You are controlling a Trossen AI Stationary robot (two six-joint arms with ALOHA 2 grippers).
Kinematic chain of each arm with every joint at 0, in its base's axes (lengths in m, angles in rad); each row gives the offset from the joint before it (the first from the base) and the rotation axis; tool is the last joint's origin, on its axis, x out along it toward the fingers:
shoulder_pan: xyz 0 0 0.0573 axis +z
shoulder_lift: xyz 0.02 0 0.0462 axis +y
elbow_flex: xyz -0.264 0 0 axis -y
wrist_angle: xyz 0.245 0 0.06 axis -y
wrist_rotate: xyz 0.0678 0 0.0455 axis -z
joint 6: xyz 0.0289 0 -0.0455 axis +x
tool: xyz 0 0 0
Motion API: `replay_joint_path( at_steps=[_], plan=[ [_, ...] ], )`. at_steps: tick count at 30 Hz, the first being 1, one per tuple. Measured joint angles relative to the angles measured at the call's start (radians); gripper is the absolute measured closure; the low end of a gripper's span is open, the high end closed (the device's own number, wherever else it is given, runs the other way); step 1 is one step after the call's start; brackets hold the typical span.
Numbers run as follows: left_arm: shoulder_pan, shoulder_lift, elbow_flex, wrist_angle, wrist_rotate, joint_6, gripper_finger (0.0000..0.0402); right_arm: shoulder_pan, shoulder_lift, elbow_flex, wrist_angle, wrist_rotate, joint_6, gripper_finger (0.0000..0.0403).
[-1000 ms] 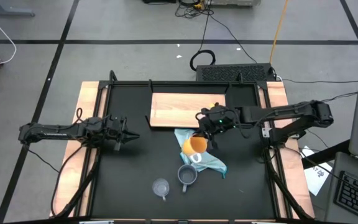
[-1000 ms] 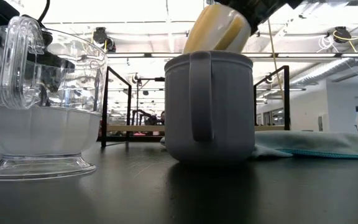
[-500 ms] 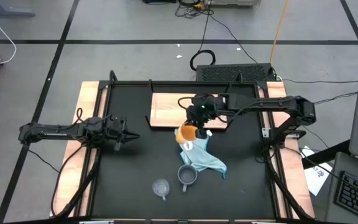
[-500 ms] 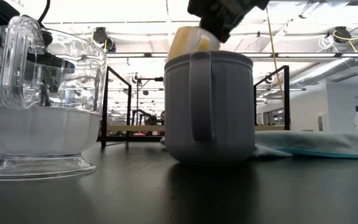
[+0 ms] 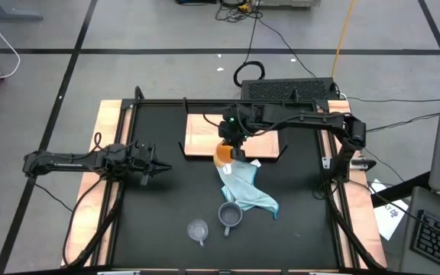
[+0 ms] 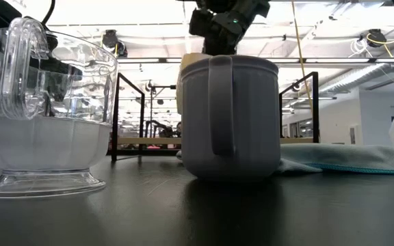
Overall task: Stack small to large cups/mugs on shelf
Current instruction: Put the yellow mug on the shelf
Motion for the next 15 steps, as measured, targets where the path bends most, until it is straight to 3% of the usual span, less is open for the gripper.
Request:
replay_joint_path(
  at_steps=[5, 15],
  plan=[
    [0.000, 0.000, 0.000, 0.000, 0.000, 0.007, 0.0369, -0.020, 0.042, 0.069, -0.049, 0.002, -0.022, 0.0396],
    [0.000, 0.000, 0.000, 0.000, 0.000, 0.039, 0.0369, -0.090, 0.040, 0.077, -0.034, 0.002, -0.040, 0.0396]
  ],
)
